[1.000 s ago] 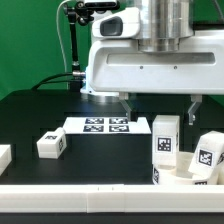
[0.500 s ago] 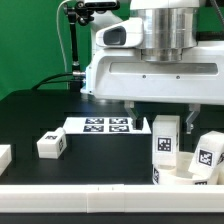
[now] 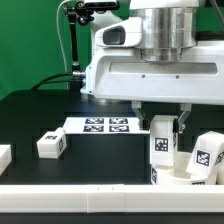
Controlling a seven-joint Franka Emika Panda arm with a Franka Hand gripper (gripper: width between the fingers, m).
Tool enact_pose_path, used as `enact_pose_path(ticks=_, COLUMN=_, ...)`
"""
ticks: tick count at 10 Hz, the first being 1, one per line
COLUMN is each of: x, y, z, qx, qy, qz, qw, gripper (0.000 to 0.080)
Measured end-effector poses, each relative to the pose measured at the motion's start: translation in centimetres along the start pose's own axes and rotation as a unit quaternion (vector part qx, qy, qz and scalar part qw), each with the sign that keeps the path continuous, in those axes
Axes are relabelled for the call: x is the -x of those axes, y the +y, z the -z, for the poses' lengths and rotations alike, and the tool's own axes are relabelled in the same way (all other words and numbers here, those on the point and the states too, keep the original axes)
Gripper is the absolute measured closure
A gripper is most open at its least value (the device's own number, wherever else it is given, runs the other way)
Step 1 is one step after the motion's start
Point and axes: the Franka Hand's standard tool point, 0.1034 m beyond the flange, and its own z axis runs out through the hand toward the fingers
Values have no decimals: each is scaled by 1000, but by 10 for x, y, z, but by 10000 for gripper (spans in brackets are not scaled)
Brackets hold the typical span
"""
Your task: Assemble stool
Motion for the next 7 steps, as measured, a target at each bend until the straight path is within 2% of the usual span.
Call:
enact_pose_path(ticks=4, x=0, y=0, z=-1, qx=-2, qy=1, qz=-172, qw=985, gripper=469)
enact_pose_path(ticks=5, x=0, y=2, z=-1, qx=-5, qy=4, qz=-225, qw=974, gripper=469)
enact_pose_path(ticks=7, x=-2, y=5, z=-2, qx=-20, qy=8, qz=-339, qw=940, gripper=469)
